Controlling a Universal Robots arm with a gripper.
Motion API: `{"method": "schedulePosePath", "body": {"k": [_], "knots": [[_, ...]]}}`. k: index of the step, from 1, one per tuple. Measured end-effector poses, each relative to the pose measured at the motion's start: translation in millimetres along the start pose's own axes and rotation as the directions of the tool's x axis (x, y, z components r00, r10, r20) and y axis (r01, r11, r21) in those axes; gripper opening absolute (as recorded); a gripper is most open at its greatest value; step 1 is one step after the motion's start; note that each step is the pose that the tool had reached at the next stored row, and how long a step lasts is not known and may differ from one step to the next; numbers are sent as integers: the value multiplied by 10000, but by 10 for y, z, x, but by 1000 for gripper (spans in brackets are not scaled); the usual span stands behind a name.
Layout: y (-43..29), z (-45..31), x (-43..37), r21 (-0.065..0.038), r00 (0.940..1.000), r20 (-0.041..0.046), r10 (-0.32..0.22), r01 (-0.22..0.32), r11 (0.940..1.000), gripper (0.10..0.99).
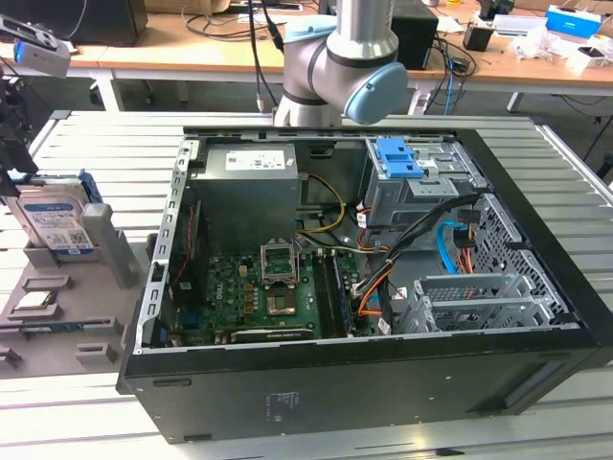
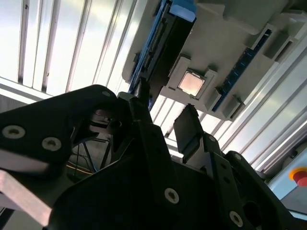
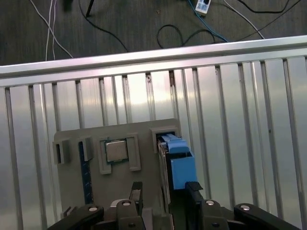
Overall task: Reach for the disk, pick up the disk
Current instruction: 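Pick up the disk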
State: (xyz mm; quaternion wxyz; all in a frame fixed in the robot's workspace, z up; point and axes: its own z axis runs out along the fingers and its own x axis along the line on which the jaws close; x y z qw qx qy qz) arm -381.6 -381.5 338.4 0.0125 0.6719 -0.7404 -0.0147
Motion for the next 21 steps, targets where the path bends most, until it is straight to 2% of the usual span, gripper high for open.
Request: {"method": "schedulePosePath", "body": {"k": [2,4,9,12,14,21], "knots": [[1,4,-13,-14,9994,113,-326,326,9995,482],[2,7,-29,-17,9986,149,-509,509,9987,482],[8,39,-71,-19,9959,170,-893,893,9960,482],[11,79,-73,-21,9954,168,-948,949,9955,482],[10,136,-73,-28,9952,167,-964,965,9953,482],[7,201,-73,-33,9952,166,-968,969,9953,482]]}}
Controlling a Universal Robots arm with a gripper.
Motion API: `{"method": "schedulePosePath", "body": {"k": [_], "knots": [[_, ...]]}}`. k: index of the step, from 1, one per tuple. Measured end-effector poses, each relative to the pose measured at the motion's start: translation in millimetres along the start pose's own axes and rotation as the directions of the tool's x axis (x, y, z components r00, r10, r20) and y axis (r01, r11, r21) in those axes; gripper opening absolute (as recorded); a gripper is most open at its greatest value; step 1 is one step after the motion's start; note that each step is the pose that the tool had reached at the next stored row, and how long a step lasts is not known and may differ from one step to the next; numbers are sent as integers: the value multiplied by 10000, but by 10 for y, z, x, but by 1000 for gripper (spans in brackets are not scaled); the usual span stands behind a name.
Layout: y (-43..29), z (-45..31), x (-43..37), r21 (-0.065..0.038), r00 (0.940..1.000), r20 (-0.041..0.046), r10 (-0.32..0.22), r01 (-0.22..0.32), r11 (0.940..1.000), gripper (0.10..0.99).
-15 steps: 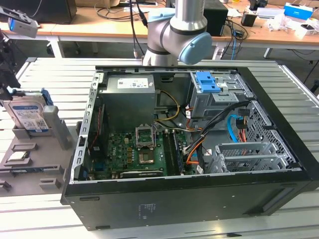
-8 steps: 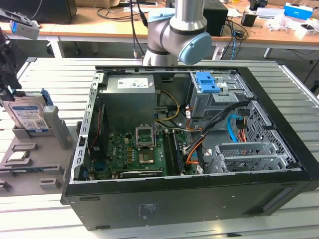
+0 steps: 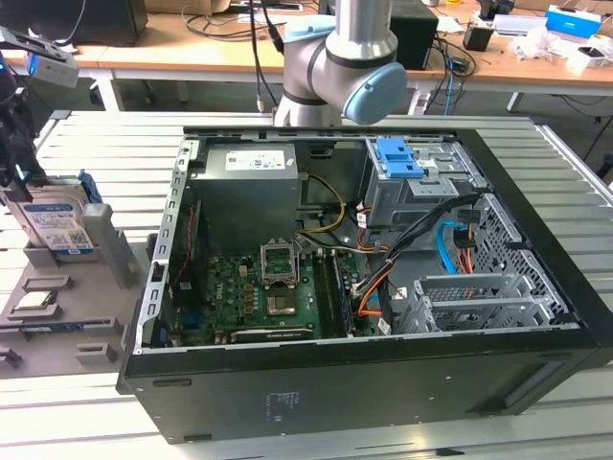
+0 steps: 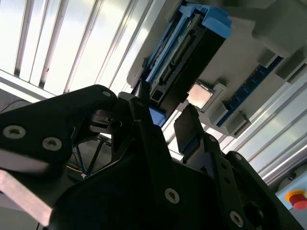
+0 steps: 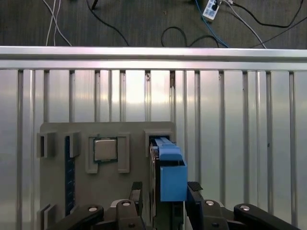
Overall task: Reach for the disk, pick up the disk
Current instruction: 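Pick up the disk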
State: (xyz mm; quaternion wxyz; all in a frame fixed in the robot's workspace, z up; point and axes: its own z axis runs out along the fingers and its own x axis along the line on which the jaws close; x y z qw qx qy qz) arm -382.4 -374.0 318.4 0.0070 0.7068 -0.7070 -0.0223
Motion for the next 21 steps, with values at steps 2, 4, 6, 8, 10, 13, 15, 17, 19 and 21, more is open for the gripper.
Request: {"method": "schedulePosePath", "body": {"k": [2,4,6,8,10,13,15,17,19,21], "knots": [[0,12,0,0,10000,0,0,0,10000,482],[0,17,0,0,10000,0,1,-1,10000,482],[-1,23,1,0,10000,0,1,-1,10000,482],[-1,33,1,1,10000,0,0,0,10000,482],[-1,38,1,1,10000,0,0,0,10000,482],[-2,47,1,0,10000,0,0,0,10000,482],[-2,50,1,1,10000,0,0,0,10000,482],[-2,55,1,2,10000,1,1,-1,10000,482],[-3,65,1,2,10000,1,0,0,10000,482],[-3,82,2,2,10000,1,0,0,10000,482]]}}
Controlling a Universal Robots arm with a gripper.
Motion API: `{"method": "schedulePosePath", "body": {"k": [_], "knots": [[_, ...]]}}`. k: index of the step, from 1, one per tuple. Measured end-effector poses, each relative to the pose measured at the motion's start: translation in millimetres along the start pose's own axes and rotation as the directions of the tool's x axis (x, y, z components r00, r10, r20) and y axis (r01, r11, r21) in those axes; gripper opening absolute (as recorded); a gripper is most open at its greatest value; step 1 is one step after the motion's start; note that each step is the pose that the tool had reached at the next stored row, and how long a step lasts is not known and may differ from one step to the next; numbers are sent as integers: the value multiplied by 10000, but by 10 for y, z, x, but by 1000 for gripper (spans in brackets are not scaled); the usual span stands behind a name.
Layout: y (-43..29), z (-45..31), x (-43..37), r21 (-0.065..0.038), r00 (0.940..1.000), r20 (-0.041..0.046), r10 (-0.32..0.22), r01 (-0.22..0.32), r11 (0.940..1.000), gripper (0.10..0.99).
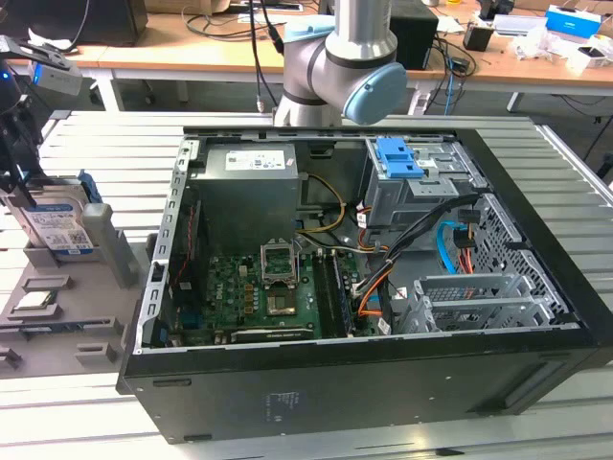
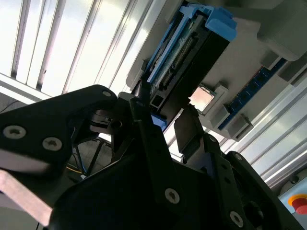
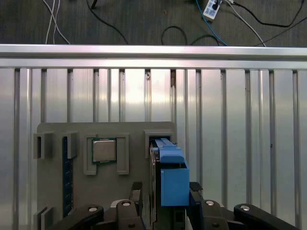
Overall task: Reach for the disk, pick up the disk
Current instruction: 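Pick up the disk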
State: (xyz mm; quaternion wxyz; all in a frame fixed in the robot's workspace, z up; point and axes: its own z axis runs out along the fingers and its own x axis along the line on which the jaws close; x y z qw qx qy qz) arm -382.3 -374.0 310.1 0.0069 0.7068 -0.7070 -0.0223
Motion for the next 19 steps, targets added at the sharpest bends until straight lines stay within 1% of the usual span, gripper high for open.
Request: {"method": "schedulePosePath", "body": {"k": [4,9,12,19], "knots": [[-1,27,1,0,10000,-1,0,0,10000,482],[-5,108,2,0,10000,-1,0,0,10000,482],[-5,139,-9,-2,10000,-2,1,-1,10000,482],[-4,153,-15,-1,10000,-1,0,0,10000,482]]}}
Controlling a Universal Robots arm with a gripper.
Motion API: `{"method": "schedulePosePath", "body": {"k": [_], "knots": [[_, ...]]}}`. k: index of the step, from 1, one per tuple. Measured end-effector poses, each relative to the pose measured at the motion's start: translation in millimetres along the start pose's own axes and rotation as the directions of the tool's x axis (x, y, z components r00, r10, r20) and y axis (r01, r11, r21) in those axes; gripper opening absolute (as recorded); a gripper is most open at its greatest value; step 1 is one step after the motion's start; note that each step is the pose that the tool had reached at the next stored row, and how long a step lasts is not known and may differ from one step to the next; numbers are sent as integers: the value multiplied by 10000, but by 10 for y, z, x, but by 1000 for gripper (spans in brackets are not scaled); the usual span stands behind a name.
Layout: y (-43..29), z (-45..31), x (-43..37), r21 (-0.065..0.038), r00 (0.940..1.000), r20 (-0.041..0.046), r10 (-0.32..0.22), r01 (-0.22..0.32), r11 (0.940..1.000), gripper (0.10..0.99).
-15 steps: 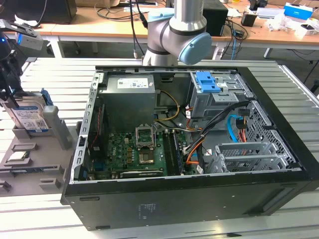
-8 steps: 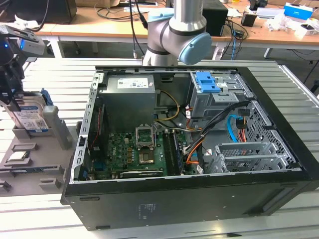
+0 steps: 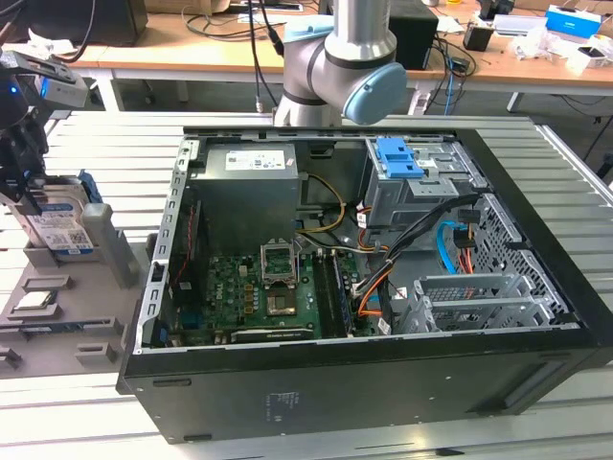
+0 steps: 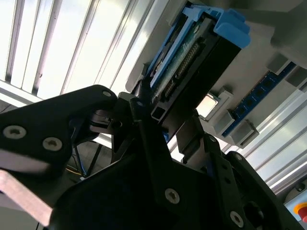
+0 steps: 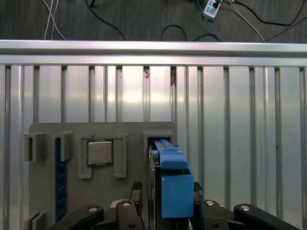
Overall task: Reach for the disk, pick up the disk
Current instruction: 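Pick up the disk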
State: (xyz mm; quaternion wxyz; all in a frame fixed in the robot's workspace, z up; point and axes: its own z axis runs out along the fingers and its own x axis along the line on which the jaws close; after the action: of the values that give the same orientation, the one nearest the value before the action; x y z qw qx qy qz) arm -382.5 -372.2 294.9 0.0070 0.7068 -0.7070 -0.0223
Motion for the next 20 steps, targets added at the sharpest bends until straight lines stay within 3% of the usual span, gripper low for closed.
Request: {"method": "schedulePosePath", "body": {"k": [3,20], "knots": [[0,2,0,0,10000,0,0,0,10000,365],[2,4,0,3,10000,0,0,0,10000,365]]}}
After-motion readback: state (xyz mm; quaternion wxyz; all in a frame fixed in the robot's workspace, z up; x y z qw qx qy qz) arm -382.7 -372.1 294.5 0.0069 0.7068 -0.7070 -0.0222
